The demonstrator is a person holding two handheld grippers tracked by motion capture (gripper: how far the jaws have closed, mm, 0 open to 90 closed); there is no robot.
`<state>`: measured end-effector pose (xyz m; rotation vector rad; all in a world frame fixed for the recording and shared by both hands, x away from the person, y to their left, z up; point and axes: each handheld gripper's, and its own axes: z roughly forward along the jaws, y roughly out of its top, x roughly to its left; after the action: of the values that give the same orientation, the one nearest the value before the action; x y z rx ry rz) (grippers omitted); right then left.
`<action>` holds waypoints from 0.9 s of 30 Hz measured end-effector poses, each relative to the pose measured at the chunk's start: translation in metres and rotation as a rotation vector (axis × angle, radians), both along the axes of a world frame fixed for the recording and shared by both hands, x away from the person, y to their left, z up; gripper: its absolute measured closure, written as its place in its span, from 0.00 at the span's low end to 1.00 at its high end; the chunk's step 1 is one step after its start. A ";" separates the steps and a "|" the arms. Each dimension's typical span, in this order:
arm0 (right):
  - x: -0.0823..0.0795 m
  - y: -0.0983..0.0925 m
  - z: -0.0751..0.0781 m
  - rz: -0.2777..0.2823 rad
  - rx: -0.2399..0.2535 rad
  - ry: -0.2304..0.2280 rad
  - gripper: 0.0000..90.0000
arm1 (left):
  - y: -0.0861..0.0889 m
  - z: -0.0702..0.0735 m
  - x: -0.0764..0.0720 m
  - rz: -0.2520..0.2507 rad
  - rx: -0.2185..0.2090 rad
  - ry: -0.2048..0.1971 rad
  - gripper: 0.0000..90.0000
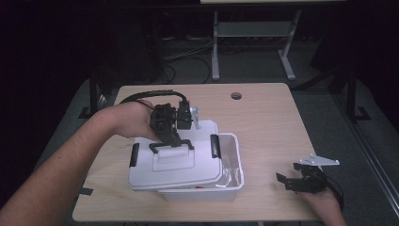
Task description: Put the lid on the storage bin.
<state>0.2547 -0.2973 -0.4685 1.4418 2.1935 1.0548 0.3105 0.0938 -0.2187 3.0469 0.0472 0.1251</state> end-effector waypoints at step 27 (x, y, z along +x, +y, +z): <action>0.001 -0.002 -0.003 0.008 0.004 0.004 0.17 | -0.071 -0.018 -0.001 -0.006 0.095 0.015 0.94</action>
<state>0.2558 -0.2995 -0.4710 1.4395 2.2030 1.0605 0.3091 0.0228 -0.2367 3.1428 0.0348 0.1067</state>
